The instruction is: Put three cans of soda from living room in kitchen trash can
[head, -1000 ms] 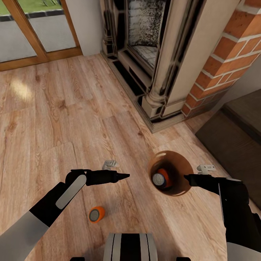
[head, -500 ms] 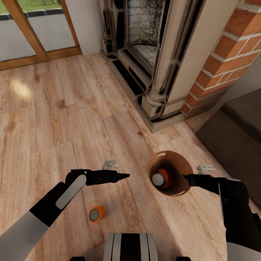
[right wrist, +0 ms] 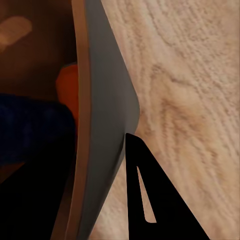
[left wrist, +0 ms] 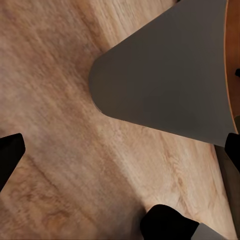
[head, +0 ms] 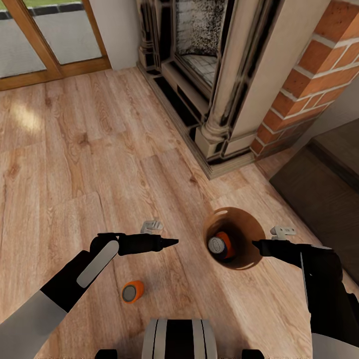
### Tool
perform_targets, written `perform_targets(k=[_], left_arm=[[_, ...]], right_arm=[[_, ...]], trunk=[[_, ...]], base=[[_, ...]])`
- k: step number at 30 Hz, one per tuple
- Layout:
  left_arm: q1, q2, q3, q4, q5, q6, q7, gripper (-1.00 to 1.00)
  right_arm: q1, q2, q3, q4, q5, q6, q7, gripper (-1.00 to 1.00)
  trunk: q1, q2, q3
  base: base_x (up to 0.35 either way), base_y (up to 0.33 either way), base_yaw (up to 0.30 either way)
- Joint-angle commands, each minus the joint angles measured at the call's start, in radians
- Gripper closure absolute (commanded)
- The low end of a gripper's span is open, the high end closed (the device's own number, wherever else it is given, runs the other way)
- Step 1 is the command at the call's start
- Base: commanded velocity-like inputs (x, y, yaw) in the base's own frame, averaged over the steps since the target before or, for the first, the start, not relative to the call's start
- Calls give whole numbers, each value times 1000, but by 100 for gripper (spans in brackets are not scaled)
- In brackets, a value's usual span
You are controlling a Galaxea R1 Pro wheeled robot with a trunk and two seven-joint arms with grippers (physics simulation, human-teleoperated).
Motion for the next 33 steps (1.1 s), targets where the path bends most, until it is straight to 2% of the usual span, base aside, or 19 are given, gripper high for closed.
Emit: perform_targets(k=[1, 10, 17, 23, 26, 33], left_arm=[[0, 0, 0, 0, 0, 0, 0, -100], [0, 0, 0, 0, 0, 0, 0, -100], [0, 0, 0, 0, 0, -1, 0, -100], [1, 33, -13, 34, -36, 8, 17, -100], [-1, 50, -17, 51, -49, 25, 1, -100], [-1, 90, -15, 67, -47, 44, -7, -100]], right_arm=[[0, 0, 1, 0, -20, 7, 2, 100], [0, -1, 1, 0, -20, 7, 2, 100], [0, -1, 1, 0, -20, 7, 2, 100], [-9, 4, -4, 1, 53, -13, 1, 100], [-9, -14, -13, 1, 64, -9, 14, 100], [-9, -53, -15, 1, 85, -9, 47, 100]], trunk=[[0, 0, -2], [0, 0, -15], [0, 0, -17], [0, 0, -17], [0, 0, -17], [0, 0, -17]], base=[[0, 0, 0], [0, 0, 0], [0, 0, 0], [0, 0, 0], [0, 0, 0], [0, 0, 0]])
